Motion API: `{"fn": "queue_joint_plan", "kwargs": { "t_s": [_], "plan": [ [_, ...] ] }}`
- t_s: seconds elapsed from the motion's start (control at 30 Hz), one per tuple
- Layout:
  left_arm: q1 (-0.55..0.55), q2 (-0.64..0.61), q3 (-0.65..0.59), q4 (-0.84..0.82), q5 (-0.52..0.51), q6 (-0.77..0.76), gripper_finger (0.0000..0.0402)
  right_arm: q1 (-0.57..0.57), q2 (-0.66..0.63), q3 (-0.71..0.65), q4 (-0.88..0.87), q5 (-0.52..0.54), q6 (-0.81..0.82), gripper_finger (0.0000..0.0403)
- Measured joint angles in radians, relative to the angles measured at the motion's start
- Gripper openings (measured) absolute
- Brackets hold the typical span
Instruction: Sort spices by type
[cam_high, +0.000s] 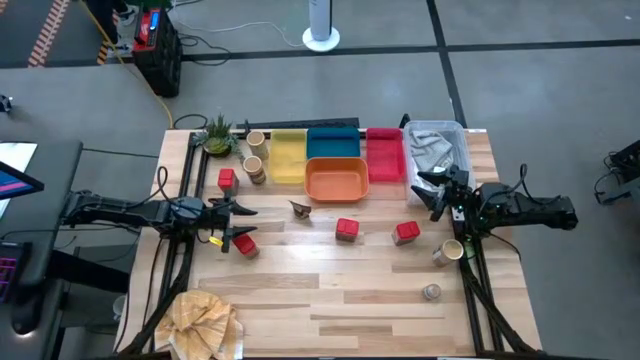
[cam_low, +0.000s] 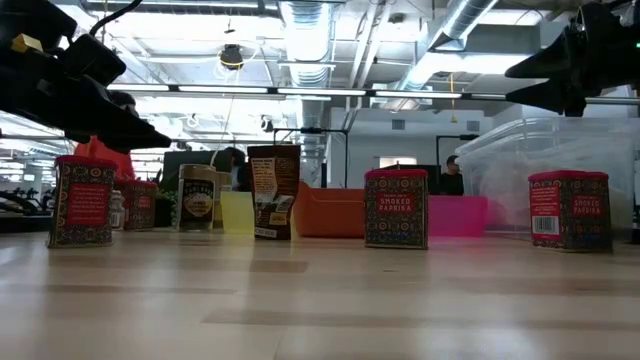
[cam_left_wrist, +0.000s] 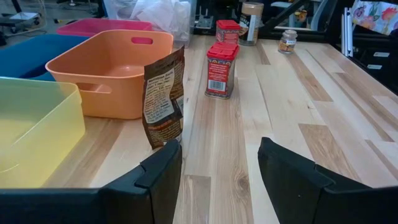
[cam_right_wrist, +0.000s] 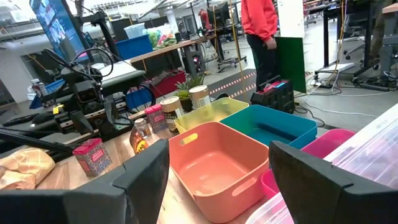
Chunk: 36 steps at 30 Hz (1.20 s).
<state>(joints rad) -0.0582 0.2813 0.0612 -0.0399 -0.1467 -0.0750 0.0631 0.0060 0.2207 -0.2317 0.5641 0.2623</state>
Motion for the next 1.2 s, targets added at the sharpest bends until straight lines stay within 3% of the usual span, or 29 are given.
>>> {"fn": "queue_joint_plan", "kwargs": {
  "t_s": [0.9,1.07,1.2],
  "plan": [
    [0.000,0.000,0.000,0.002,0.000,0.000,0.0200,0.000,0.000,0.000,0.000,0.000,0.000,0.0299],
    [0.000,0.000,-0.006,0.100,0.000,0.075,0.0200,0.000,0.000,0.000,0.000,0.000,0.000,0.0299],
    [0.000,-0.001,-0.005,0.165,0.000,0.001,0.0200,0.000,0.000,0.000,0.000,0.000,0.000,0.0299]
  ]
}}
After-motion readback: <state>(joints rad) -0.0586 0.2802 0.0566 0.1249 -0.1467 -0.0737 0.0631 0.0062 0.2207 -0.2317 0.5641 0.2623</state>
